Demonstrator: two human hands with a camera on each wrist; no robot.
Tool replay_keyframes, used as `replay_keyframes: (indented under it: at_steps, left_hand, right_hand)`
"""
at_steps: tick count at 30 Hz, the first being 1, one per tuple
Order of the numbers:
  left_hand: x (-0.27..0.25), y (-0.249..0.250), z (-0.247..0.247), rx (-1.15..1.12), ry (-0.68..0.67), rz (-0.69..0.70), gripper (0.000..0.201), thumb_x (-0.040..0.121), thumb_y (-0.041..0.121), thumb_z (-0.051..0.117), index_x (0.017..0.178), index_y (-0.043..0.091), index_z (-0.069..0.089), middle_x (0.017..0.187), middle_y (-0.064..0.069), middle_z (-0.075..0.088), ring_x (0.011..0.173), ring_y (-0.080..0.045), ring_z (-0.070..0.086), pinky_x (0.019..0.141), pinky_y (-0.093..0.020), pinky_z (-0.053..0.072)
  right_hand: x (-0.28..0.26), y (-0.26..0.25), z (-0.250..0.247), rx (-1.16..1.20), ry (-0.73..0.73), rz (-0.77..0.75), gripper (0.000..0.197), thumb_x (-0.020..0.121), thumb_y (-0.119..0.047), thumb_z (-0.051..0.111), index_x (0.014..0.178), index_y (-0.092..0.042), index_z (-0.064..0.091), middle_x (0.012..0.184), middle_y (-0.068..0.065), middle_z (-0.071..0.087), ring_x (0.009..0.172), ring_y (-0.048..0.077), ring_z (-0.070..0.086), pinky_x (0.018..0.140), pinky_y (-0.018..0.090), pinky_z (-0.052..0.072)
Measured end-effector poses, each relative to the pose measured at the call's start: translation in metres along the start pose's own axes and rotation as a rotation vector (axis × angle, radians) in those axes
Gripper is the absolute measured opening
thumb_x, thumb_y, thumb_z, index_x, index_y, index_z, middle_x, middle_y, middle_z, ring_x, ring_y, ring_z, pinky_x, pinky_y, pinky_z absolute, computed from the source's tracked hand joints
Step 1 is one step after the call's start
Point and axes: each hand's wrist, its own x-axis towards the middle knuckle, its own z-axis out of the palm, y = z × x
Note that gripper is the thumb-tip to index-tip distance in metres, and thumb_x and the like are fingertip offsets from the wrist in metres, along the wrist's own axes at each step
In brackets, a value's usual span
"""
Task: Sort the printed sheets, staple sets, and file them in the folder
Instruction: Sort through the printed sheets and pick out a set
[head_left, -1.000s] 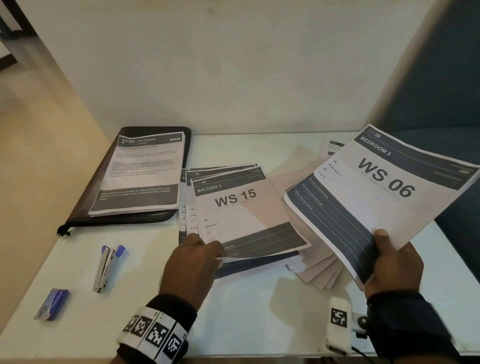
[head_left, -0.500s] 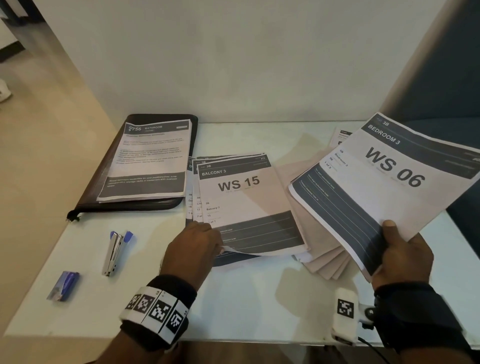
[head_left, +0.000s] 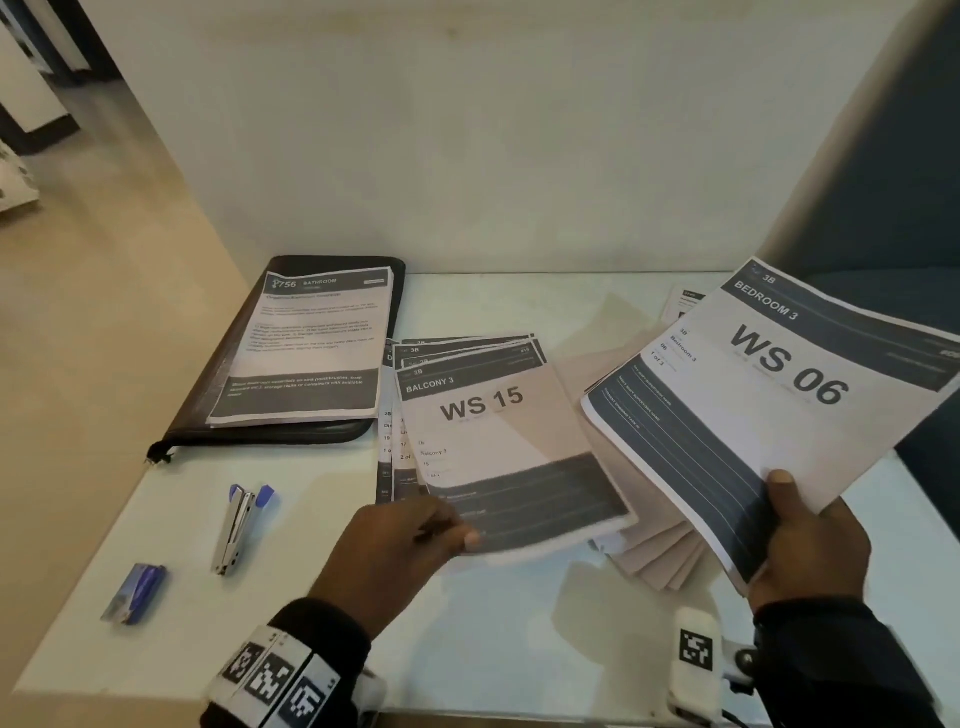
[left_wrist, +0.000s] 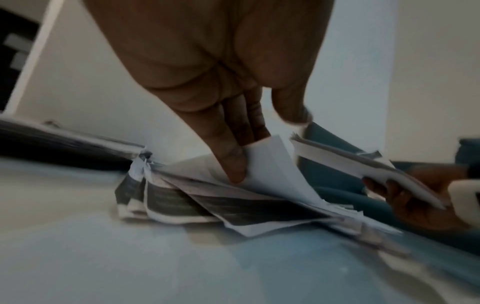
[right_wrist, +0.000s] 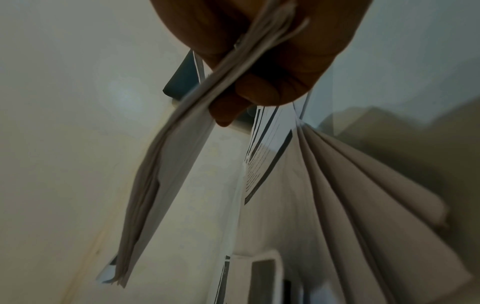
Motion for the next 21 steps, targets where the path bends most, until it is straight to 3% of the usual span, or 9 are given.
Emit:
replay_keyframes:
  at_steps: [2,4,6,8,10,14,16,19,21]
  left_hand:
    - [-0.007,0.000,0.002,-0.095,0.048,-0.032,0.023,0.083,0.051,0.060,0.078,0.029,0.068,0.079,0.020,0.069,0.082,0.004,0.062,0.071,-0.011,0.047]
    - [-0.013,-0.001,0.008,-0.174,0.067,-0.103,0.010,0.082,0.028,0.071,0.083,0.035,0.064,0.087,0.022,0.067,0.083,0.001,0.063,0.073,-0.016,0.052]
    - [-0.019,-0.001,0.017,-0.253,0.033,-0.160,0.046,0.079,0.007,0.074,0.096,0.046,0.056,0.106,0.027,0.058,0.089,-0.001,0.061,0.069,-0.016,0.055]
    - [-0.022,0.005,0.025,-0.346,-0.029,-0.201,0.064,0.079,0.005,0.075,0.115,0.048,0.045,0.120,0.025,0.048,0.095,-0.006,0.059,0.067,-0.014,0.055]
    - [-0.022,0.009,0.032,-0.456,-0.070,-0.244,0.073,0.079,0.009,0.076,0.126,0.046,0.035,0.122,0.023,0.047,0.096,-0.011,0.061,0.067,-0.017,0.056]
    - [-0.013,0.011,0.041,-0.603,-0.039,-0.272,0.077,0.080,0.004,0.074,0.122,0.052,0.030,0.120,0.025,0.050,0.091,-0.012,0.065,0.067,-0.021,0.056]
    - [-0.009,0.011,0.043,-0.643,-0.075,-0.262,0.080,0.078,0.000,0.073,0.122,0.052,0.032,0.121,0.026,0.052,0.097,-0.017,0.065,0.075,-0.027,0.058]
    - [-0.005,0.010,0.045,-0.744,-0.154,-0.291,0.065,0.081,-0.007,0.064,0.121,0.042,0.047,0.120,0.012,0.064,0.107,-0.018,0.064,0.090,-0.039,0.056]
    - [-0.002,0.010,0.045,-0.825,-0.146,-0.340,0.049,0.088,-0.005,0.054,0.119,0.033,0.056,0.117,0.006,0.068,0.104,-0.019,0.065,0.090,-0.043,0.055]
  right_hand:
    - [0.000,-0.003,0.000,0.008,0.002,-0.001,0.034,0.092,-0.024,0.061,0.120,-0.004,0.062,0.116,0.010,0.066,0.106,0.029,0.061,0.089,0.034,0.048]
    - [-0.001,-0.005,0.000,0.022,-0.008,0.007,0.034,0.093,-0.022,0.061,0.121,-0.004,0.061,0.118,0.011,0.066,0.106,0.029,0.061,0.088,0.032,0.049]
    - [0.000,-0.003,-0.003,0.011,-0.031,0.020,0.033,0.093,-0.021,0.060,0.122,-0.005,0.059,0.118,0.011,0.064,0.105,0.029,0.059,0.091,0.037,0.048]
    - [0.003,0.001,-0.005,-0.024,-0.076,0.035,0.031,0.094,-0.021,0.060,0.122,-0.008,0.058,0.116,0.009,0.062,0.105,0.029,0.057,0.094,0.040,0.046]
    - [0.004,0.005,-0.005,-0.091,-0.127,0.045,0.033,0.093,-0.023,0.061,0.123,-0.009,0.058,0.118,0.009,0.062,0.108,0.030,0.055,0.098,0.044,0.044]
    - [0.001,0.014,-0.001,-0.210,-0.260,0.056,0.029,0.094,-0.017,0.058,0.120,-0.004,0.058,0.114,0.012,0.062,0.102,0.029,0.056,0.091,0.041,0.044]
    - [-0.001,0.016,0.001,-0.293,-0.301,0.034,0.029,0.095,-0.021,0.057,0.120,-0.006,0.058,0.114,0.013,0.063,0.103,0.031,0.056,0.093,0.044,0.046]
    - [-0.004,0.016,0.002,-0.328,-0.327,0.025,0.028,0.096,-0.025,0.056,0.119,-0.008,0.058,0.112,0.011,0.063,0.103,0.031,0.057,0.095,0.045,0.047]
    - [-0.008,0.014,0.005,-0.325,-0.368,0.026,0.025,0.096,-0.024,0.056,0.116,-0.009,0.060,0.109,0.009,0.065,0.099,0.028,0.059,0.090,0.041,0.047]
